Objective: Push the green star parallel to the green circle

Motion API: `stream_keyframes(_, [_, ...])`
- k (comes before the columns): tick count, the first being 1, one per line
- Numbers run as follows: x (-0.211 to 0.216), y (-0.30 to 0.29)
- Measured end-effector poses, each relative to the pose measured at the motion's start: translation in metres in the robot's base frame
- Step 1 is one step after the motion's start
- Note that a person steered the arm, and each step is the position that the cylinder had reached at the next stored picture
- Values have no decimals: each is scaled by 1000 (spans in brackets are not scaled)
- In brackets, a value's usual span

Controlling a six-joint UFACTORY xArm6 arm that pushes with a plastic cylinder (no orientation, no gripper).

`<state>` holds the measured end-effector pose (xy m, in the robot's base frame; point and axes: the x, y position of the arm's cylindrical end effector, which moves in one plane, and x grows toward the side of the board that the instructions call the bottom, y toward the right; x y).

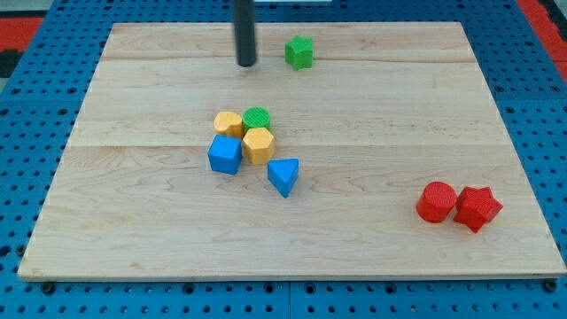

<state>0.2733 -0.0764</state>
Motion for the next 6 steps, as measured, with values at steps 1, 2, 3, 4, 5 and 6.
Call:
stream_keyframes(1, [-35,64])
stream_keyframes(2, [-37,113])
stream_keyframes(3, [-7,125])
stream_keyframes(4, [47,125])
stream_keyframes(5, [90,123])
stream_keyframes(6, [103,121])
